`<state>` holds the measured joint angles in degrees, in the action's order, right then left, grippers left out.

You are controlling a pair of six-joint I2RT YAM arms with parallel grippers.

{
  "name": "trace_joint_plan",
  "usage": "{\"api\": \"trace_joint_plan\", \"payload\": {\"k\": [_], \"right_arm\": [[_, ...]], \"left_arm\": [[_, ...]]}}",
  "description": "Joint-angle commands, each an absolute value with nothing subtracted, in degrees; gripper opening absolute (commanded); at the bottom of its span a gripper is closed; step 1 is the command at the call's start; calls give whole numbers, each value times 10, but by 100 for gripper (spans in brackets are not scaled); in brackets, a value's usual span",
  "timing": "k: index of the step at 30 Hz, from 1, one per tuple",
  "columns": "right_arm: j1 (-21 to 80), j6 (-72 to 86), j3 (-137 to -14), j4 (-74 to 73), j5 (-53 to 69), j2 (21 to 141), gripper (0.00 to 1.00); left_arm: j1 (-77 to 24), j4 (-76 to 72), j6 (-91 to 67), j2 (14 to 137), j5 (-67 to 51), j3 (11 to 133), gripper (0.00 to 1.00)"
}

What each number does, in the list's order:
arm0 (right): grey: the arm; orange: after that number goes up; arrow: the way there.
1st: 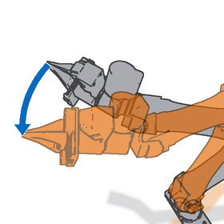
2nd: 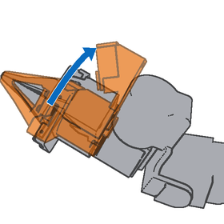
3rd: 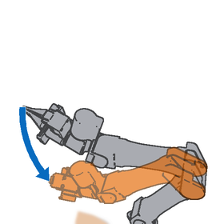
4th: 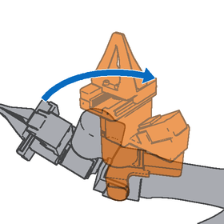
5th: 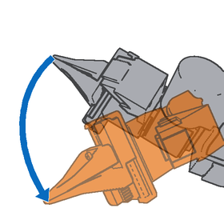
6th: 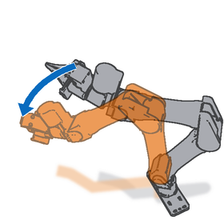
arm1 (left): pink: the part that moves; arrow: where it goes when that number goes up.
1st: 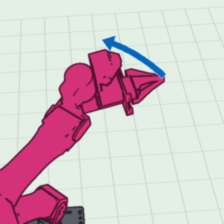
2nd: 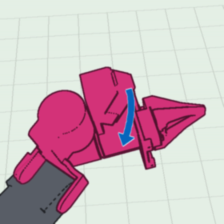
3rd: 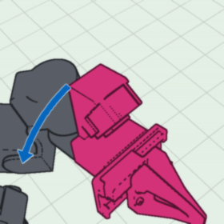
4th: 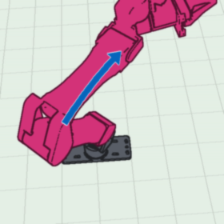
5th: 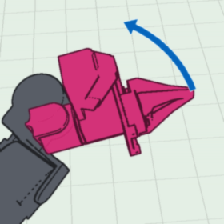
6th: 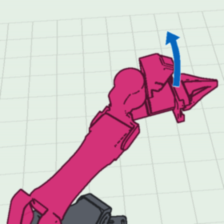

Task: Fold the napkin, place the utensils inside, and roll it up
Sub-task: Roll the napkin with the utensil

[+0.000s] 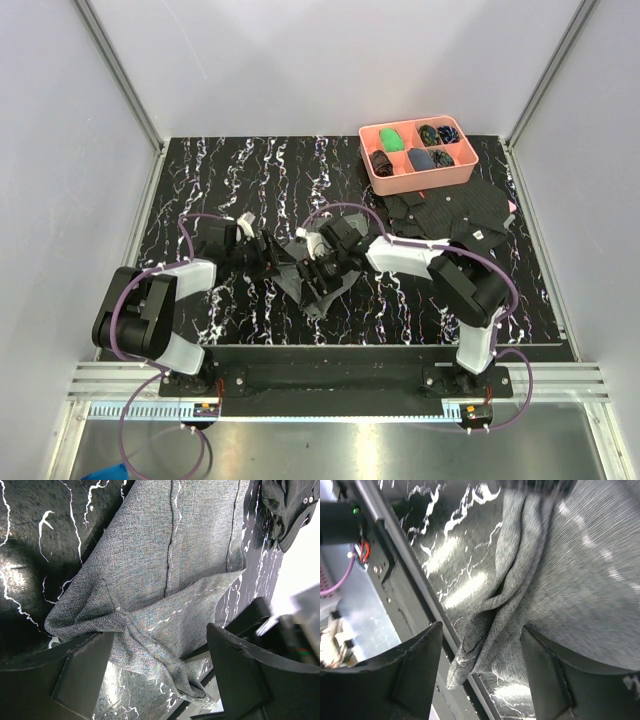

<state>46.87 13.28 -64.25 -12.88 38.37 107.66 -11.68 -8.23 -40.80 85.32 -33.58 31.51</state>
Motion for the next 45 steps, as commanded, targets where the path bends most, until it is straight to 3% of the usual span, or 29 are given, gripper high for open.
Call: {"api": "trace_joint_plan", "payload": {"k": [1, 10, 19, 22, 24, 26, 30, 45], "right_arm": [[475, 101, -699, -186, 315, 1025, 73], [536, 58, -744, -188, 98, 1062, 72], [560, 49, -767, -176, 64, 1118, 66], [560, 47, -763, -172, 41, 1131, 58], [560, 47, -761, -171, 36, 1138, 47], [559, 45, -758, -171, 41, 1144, 35], [557, 44, -744, -170, 75, 1145, 19], [512, 16, -644, -116, 256, 1127, 7]], "left_arm": [[-111, -14, -363, 882, -259, 301, 84], [-111, -16, -365, 885, -263, 301, 84], [-112, -17, -367, 885, -265, 302, 84], [-112, -17, -367, 885, -265, 303, 84], [-111, -18, -367, 884, -265, 304, 84], [-111, -21, -368, 883, -266, 304, 85], [-111, -26, -373, 864, -265, 303, 88], [-62, 20, -337, 699, -194, 261, 95]]}}
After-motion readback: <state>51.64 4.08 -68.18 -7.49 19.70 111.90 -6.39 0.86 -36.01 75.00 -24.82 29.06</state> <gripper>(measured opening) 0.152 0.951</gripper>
